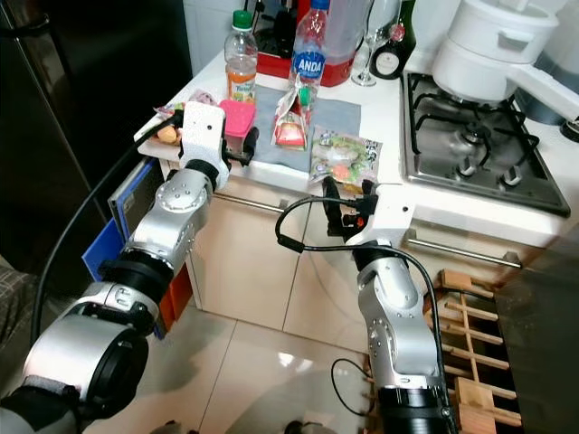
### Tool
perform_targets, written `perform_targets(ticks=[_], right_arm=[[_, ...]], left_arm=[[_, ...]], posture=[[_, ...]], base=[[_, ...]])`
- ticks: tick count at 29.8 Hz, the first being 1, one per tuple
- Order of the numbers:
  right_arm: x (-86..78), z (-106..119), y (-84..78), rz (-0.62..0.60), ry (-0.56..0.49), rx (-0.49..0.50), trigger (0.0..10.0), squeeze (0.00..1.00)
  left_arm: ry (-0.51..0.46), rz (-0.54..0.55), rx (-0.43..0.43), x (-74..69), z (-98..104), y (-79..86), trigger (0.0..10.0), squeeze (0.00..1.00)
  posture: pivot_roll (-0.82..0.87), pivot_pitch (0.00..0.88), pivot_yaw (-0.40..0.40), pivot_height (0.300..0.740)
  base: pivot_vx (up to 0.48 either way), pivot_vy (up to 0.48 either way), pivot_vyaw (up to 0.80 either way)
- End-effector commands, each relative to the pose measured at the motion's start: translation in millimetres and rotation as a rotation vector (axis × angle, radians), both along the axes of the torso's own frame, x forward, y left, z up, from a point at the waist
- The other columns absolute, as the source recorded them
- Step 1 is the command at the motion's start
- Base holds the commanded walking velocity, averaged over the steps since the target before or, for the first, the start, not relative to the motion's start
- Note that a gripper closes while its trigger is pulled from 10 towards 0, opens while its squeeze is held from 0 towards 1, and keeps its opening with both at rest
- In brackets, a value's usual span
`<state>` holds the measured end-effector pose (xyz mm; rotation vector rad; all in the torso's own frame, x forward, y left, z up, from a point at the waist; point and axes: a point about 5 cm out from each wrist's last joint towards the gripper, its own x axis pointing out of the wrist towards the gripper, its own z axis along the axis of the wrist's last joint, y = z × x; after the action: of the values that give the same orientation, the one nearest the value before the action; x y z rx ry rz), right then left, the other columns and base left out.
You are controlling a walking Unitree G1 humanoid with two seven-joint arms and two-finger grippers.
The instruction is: Restocking fridge
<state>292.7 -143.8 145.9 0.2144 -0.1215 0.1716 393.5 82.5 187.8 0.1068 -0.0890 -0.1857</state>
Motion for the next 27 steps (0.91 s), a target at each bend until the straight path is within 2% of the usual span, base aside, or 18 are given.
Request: perform_targets(ticks=[1, 6, 10, 19, 27], right_arm=[[-1.7, 4, -2.5, 0.000, -0.007, 0.000, 10.0, 0.00], [-1.9, 2, -4.4, -0.004, 0.003, -0.005, 10.0, 0.00], [-1.9, 1, -3.7, -0.002, 0.007, -0.006, 10.0, 0.00], [-1.8, -1, -4.2, 0.001, 0.018, -0.008, 10.0, 0.00], [-3.1, 0, -3.6, 0.019, 0.014, -0.006, 10.0, 0.00]], left_arm=[[0.006, 0.004, 0.000, 2.4, 3, -1.7, 10.0, 0.00], [-0.134, 0.013, 0.076, 1.8, 24, -0.2, 10.0, 0.00], [-0.171, 0.004, 0.072, -1.2, 30, -4.1, 10.0, 0.00], [-0.084, -0.008, 0.012, -2.9, 15, -8.7, 10.0, 0.00], [-0.044, 0.055, 0.007, -1.1, 11, -2.6, 10.0, 0.00]], posture=[[-0.09, 0.000, -0.055, 0.740], [-0.09, 0.000, -0.059, 0.740], [-0.09, 0.000, -0.059, 0.740], [-0.09, 0.000, -0.063, 0.740], [-0.09, 0.000, -0.064, 0.740]], base=[[0.000, 0.000, 0.00], [0.000, 0.000, 0.00], [0.000, 0.000, 0.00], [0.000, 0.000, 0.00], [0.000, 0.000, 0.00]])
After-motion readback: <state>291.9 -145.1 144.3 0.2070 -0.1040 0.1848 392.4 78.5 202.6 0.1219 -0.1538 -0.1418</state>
